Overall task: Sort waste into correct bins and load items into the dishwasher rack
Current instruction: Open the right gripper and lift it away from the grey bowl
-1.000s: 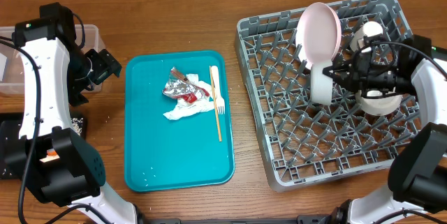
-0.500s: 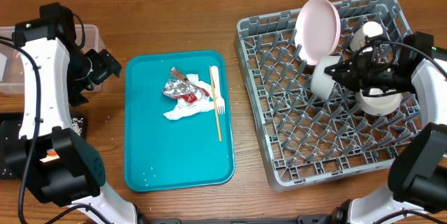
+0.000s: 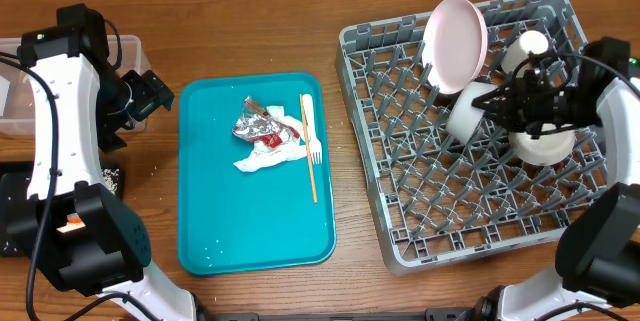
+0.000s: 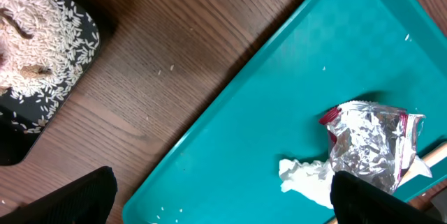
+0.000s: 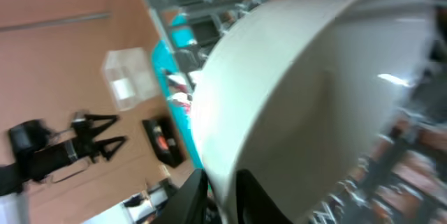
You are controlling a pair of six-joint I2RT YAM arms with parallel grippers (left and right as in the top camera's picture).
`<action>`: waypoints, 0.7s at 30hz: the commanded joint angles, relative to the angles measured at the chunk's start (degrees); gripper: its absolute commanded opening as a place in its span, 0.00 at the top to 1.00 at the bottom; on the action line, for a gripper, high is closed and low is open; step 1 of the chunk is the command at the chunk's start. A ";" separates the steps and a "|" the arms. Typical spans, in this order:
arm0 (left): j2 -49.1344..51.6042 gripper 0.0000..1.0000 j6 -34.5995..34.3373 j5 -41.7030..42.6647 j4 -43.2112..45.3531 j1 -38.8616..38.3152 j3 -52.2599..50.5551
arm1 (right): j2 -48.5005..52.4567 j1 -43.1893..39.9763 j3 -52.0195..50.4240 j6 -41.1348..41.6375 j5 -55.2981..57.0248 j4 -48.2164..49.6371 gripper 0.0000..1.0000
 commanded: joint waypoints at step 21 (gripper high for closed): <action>-0.52 0.00 1.09 -0.46 0.22 -0.13 1.18 | -10.69 0.31 20.90 11.43 34.16 -14.86 0.25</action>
